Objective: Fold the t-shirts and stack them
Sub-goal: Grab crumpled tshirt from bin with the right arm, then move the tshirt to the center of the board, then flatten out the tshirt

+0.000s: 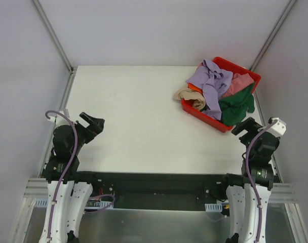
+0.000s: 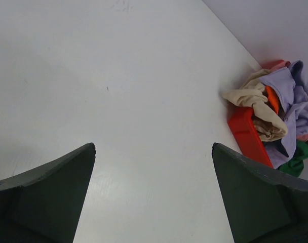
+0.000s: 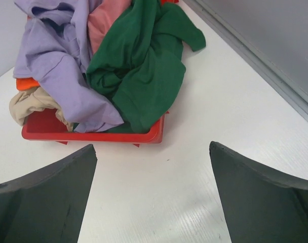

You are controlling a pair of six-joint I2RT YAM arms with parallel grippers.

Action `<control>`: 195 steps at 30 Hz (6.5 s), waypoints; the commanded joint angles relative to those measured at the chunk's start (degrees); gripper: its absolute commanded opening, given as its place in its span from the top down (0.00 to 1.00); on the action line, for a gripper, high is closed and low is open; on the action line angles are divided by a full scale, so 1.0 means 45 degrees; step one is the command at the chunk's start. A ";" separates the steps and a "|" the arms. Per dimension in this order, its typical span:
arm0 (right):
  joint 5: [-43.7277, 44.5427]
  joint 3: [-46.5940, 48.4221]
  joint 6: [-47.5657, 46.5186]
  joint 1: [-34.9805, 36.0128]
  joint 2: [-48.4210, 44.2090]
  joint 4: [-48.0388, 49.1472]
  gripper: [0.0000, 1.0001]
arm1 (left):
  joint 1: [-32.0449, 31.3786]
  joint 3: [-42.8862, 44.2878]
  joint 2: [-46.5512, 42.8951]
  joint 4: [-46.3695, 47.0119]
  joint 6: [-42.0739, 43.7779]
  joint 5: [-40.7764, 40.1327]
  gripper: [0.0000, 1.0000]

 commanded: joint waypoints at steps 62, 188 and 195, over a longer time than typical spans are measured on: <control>0.0083 1.6811 -0.3581 0.4447 1.7381 0.0809 0.99 | 0.0050 -0.0141 0.0152 0.0090 -0.0400 0.0544 0.01; 0.4507 1.6224 -0.7212 1.4429 0.8581 0.0107 0.99 | -0.2508 1.4350 0.6161 0.0306 0.3836 -0.5216 1.00; 0.2198 1.8291 -0.6947 1.0880 1.2662 0.0871 0.99 | -0.1109 1.5948 1.0419 0.0286 0.4523 -0.3881 1.00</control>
